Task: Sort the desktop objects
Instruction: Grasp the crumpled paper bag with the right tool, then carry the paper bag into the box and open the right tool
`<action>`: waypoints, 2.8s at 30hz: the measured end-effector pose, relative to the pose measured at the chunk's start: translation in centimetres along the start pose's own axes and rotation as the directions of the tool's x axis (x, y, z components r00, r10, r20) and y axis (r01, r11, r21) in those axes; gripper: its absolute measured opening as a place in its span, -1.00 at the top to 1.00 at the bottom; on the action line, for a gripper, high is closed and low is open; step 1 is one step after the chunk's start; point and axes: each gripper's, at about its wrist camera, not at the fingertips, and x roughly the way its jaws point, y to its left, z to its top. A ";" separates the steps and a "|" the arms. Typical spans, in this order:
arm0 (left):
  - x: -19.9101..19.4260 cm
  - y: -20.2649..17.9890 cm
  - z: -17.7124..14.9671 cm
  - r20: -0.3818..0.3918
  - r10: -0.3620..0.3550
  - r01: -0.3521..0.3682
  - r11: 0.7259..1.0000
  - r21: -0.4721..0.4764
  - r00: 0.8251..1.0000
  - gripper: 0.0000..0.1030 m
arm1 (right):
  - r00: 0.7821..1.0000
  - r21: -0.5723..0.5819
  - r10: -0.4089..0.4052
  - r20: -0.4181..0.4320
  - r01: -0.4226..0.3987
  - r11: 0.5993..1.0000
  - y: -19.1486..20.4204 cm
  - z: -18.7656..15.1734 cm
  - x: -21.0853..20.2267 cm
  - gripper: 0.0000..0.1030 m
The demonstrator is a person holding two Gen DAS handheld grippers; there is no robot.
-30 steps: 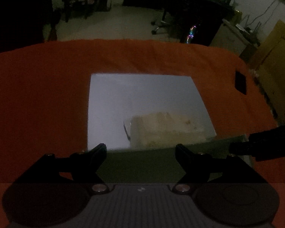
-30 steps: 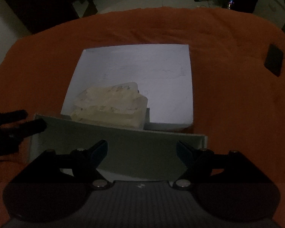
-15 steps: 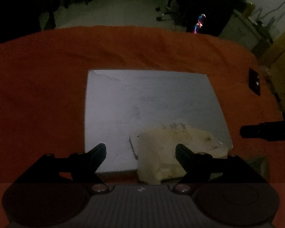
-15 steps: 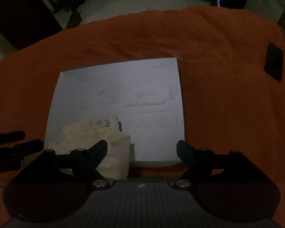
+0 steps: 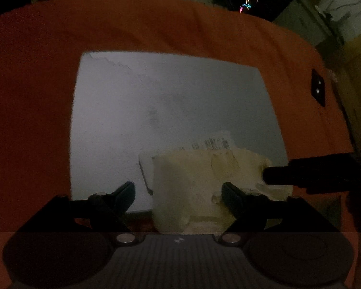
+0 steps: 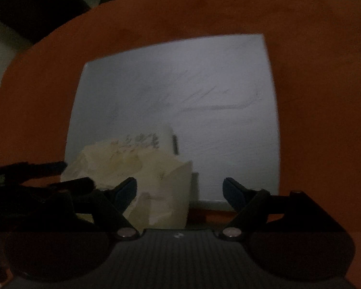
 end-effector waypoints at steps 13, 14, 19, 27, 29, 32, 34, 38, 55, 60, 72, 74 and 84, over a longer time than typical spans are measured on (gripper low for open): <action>-1.0 -0.5 -0.9 0.051 -0.018 0.017 1.000 0.019 0.999 0.64 | 0.998 -0.059 -0.034 0.047 0.037 0.998 2.1 -1.0 -0.9 0.72; -1.4 -0.6 -0.9 0.061 -0.019 0.018 1.000 0.016 0.998 0.65 | 0.998 -0.057 -0.033 0.057 0.037 0.998 2.2 -1.2 -1.3 0.72; -3.5 -0.9 -0.7 0.071 -0.030 0.030 1.000 0.001 0.997 0.67 | 0.995 -0.060 -0.030 0.099 0.036 0.998 2.7 -2.1 -3.7 0.73; -8.0 -2.5 -1.7 0.133 -0.024 0.021 0.999 0.027 0.991 0.67 | 0.982 -0.078 -0.037 0.183 0.052 0.996 4.4 -3.9 -8.4 0.74; -9.3 -2.9 -2.1 0.151 -0.020 0.014 0.999 0.039 0.988 0.67 | 0.979 -0.085 -0.041 0.201 0.059 0.995 4.9 -4.7 -9.4 0.75; -11.2 -3.5 -2.7 0.180 -0.019 0.009 0.998 0.055 0.984 0.67 | 0.974 -0.091 -0.042 0.224 0.064 0.994 5.8 -5.8 -10.4 0.75; -12.2 -3.7 -3.3 0.188 -0.025 0.014 0.998 0.055 0.982 0.67 | 0.972 -0.096 -0.042 0.231 0.066 0.993 6.1 -6.8 -11.2 0.76; -14.1 -4.3 -4.7 0.199 -0.037 0.020 0.996 0.083 0.979 0.67 | 0.966 -0.109 -0.046 0.255 0.076 0.991 7.2 -8.8 -11.8 0.76; -11.6 -3.8 -15.2 0.027 -0.035 0.030 0.983 0.179 0.999 0.67 | 0.998 -0.146 -0.020 0.054 0.028 0.989 7.3 -18.3 -7.2 0.77; -9.0 -4.0 -18.3 -0.052 -0.016 0.026 0.977 0.213 0.999 0.67 | 0.998 -0.144 -0.047 -0.034 0.041 0.989 7.0 -20.9 -4.1 0.77; -5.6 -3.8 -20.8 -0.108 0.044 -0.018 0.971 0.237 0.993 0.67 | 0.993 -0.178 -0.087 -0.085 0.071 0.981 7.2 -23.2 -1.3 0.76; -5.3 -3.9 -20.9 -0.111 0.051 -0.023 0.970 0.243 0.993 0.67 | 0.992 -0.177 -0.092 -0.086 0.075 0.981 7.2 -23.3 -1.3 0.76; -4.8 -4.1 -20.7 -0.110 0.059 -0.033 0.974 0.225 0.992 0.67 | 0.989 -0.210 -0.123 -0.086 0.103 0.972 7.5 -23.5 -0.7 0.75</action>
